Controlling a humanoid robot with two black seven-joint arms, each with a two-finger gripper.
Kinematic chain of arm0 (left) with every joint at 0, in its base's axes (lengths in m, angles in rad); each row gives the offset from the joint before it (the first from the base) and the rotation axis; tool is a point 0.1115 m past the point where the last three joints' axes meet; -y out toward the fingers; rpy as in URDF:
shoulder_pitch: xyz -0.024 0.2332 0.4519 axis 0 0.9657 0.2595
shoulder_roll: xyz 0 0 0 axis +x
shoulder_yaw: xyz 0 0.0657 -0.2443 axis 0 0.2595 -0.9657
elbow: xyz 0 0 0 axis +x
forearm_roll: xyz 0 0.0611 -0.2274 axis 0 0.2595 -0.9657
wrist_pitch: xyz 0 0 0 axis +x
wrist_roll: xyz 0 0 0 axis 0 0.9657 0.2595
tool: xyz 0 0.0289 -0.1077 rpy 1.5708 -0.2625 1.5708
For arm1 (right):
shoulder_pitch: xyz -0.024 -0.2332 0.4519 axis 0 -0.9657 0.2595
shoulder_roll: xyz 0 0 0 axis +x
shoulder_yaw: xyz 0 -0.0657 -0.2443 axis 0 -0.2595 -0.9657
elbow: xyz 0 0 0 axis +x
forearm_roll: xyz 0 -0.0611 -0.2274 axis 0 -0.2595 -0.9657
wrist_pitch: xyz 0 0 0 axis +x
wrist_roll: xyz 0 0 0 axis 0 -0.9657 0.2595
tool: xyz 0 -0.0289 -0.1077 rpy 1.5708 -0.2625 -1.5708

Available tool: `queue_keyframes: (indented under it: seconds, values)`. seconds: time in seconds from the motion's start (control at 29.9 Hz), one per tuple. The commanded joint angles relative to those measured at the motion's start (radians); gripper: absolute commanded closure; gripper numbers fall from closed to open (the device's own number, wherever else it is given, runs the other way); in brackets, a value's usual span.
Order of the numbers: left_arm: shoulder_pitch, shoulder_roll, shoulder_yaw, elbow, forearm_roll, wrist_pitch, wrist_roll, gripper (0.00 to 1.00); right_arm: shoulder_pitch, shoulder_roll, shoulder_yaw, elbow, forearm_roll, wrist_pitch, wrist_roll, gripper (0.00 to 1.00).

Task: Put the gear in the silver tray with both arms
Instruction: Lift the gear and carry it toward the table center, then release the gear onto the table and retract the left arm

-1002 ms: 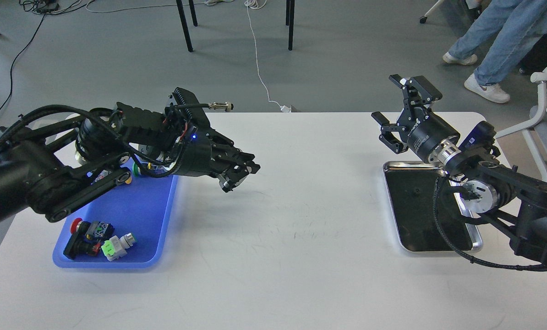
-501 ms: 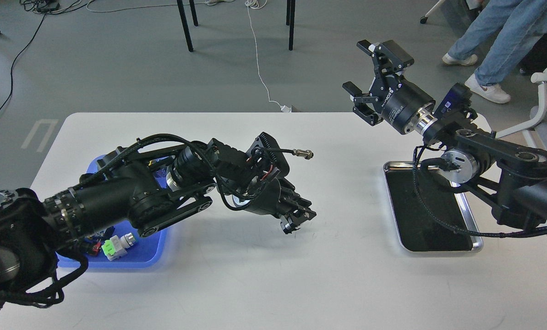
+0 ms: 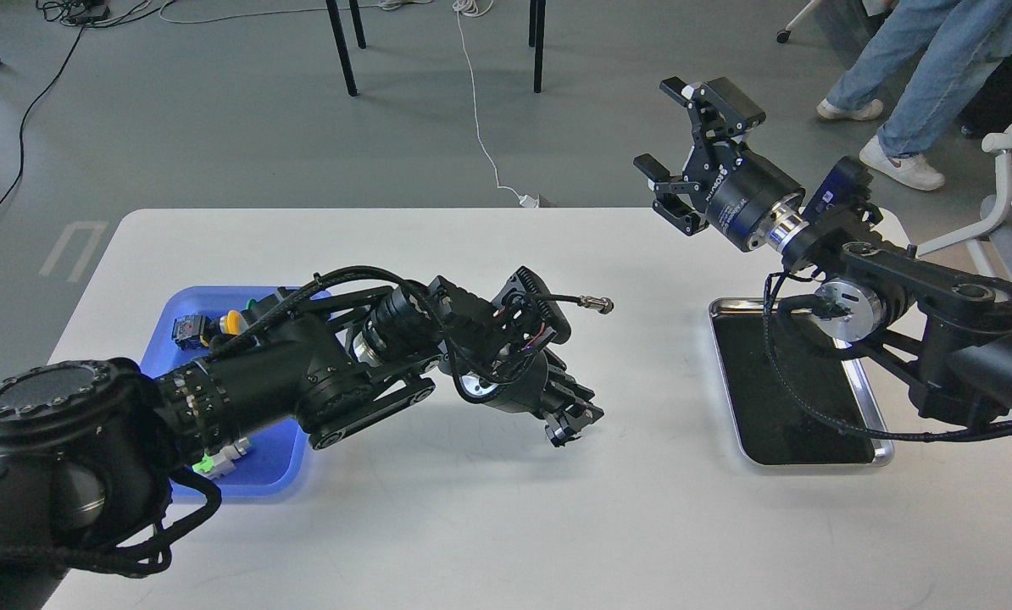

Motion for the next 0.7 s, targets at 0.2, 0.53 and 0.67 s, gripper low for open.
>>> queue_keyframes:
  seconds: [0.2, 0.53, 0.67]
  values:
    - [0.000, 0.000, 0.030, 0.040, 0.000, 0.000, 0.000, 0.83, -0.005, 0.003, 0.000, -0.005, 0.000, 0.000, 0.000, 0.02]
    - [0.002, 0.000, 0.037, 0.049, 0.000, 0.006, 0.000, 0.55, -0.011, -0.002, 0.000, -0.005, 0.000, 0.000, 0.000, 0.02]
    - [0.008, 0.000, 0.039, 0.047, 0.000, 0.045, 0.000, 0.38, -0.012, -0.008, 0.000, -0.004, 0.000, 0.000, 0.000, 0.02]
